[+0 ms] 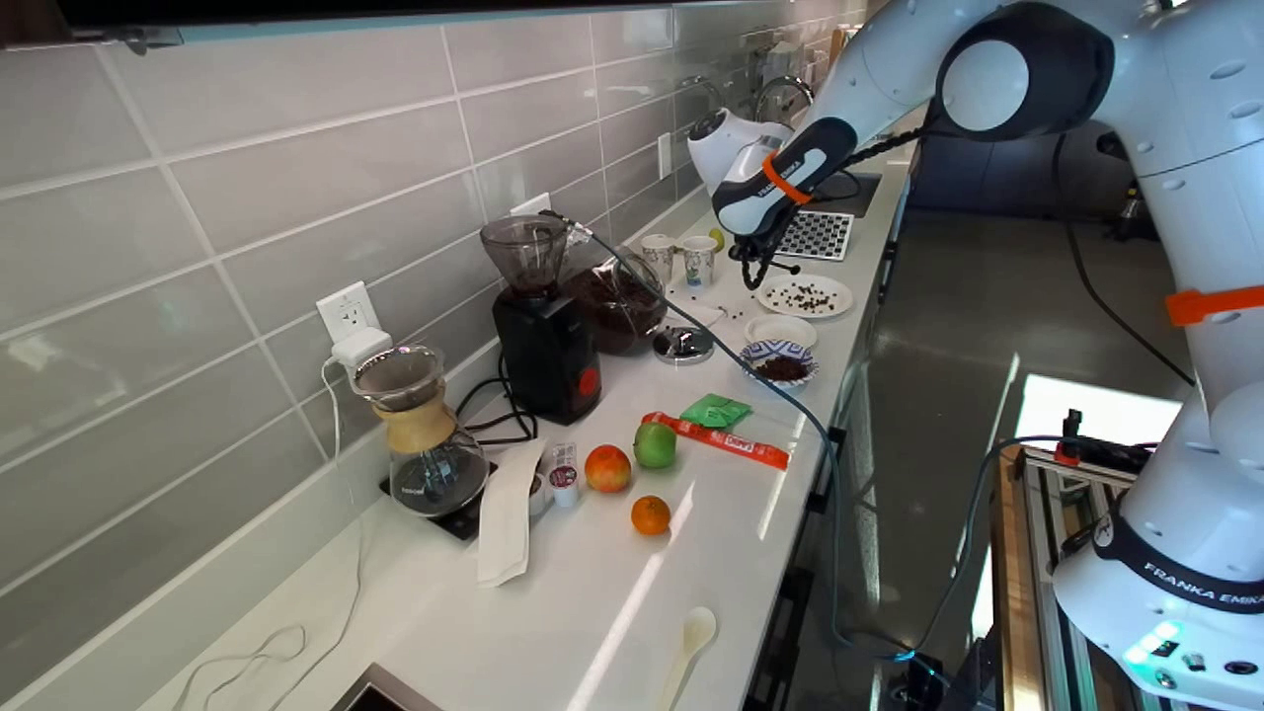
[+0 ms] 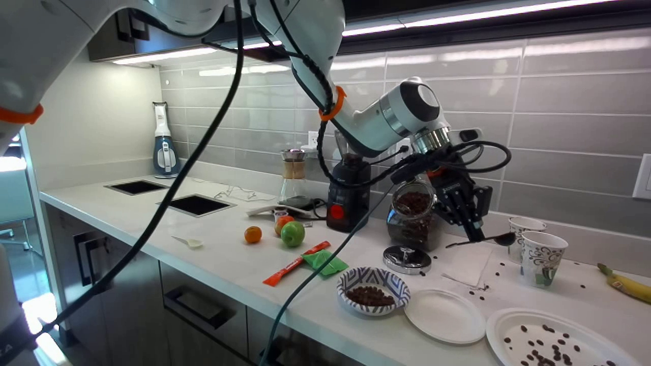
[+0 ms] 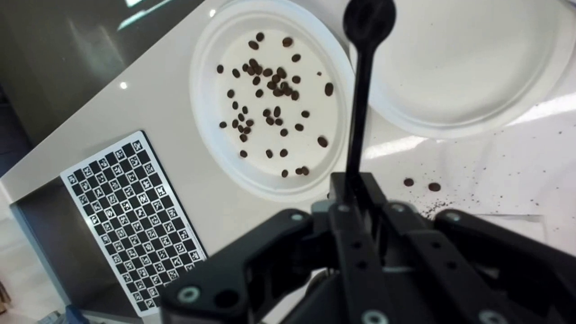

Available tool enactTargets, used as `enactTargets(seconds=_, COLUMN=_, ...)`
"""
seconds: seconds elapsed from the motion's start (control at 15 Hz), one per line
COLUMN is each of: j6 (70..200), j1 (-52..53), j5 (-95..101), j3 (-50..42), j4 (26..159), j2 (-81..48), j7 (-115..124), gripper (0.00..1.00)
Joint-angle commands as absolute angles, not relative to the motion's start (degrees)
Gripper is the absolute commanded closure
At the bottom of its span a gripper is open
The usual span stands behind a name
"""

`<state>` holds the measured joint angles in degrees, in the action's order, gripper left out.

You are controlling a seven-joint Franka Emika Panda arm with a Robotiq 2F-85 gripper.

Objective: Transfer a spoonful of contents from the glass container to the right plate

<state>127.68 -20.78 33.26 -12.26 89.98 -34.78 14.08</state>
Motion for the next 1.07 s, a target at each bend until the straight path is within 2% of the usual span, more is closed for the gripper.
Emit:
enactTargets(seconds=0.0, j6=136.78, j1=-19.18, j5=32.05, j3=-15.08, j4=87.94, j2=-37.7, j7=10.81, gripper=0.98)
enactTargets(seconds=0.27, j6=143.01, j1=-20.91, j5=26.73, j3=-13.22, j4=84.41, j2=-41.18, j7=-0.75, gripper=0.98)
enactTargets(seconds=0.67, j6=136.21, j1=-21.19, j5=19.93, j3=-12.68, j4=76.75, j2=-45.8, j7=-11.47, gripper=0.98)
enactTargets(seconds=1.0, j6=136.35, j1=-24.64, j5=14.05, j3=-8.97, j4=71.53, j2=-49.88, j7=-20.58, gripper=0.98)
